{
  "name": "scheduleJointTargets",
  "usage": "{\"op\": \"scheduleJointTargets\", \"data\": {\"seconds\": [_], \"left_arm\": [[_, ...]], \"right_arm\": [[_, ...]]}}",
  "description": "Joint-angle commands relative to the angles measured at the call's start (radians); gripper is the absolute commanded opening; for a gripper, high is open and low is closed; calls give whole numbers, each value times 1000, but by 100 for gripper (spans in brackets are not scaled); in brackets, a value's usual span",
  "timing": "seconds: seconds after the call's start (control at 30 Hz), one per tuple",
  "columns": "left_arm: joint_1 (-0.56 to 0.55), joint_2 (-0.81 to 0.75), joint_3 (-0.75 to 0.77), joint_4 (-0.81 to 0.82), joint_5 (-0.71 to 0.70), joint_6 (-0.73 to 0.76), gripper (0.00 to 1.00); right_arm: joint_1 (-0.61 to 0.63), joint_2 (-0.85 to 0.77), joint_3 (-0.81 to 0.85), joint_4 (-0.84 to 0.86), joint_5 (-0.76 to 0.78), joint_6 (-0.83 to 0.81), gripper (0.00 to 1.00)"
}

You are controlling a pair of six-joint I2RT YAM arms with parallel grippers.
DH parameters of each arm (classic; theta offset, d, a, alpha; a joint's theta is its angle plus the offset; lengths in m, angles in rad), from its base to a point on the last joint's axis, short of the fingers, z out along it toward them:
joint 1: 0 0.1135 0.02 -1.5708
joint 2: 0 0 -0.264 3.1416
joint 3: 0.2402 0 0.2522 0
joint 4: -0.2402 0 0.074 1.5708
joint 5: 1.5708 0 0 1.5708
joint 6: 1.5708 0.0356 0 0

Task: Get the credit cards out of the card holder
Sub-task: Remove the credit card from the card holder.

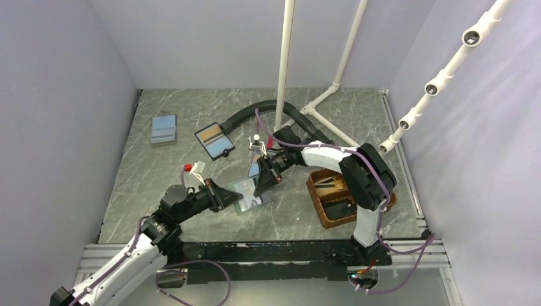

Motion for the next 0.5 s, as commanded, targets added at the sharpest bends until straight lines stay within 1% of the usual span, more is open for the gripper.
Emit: {"op": "scheduleJointTargets", "data": {"seconds": [0.0,0.47], "left_arm": [[5,-56,-8,-31,-3,-14,0],[6,-185,-22,-201,-58,-23,0]], "right_arm": [[-28,5,-3,-38,35,-70,0],[-32,21,2,-97,61,-137,0]]}}
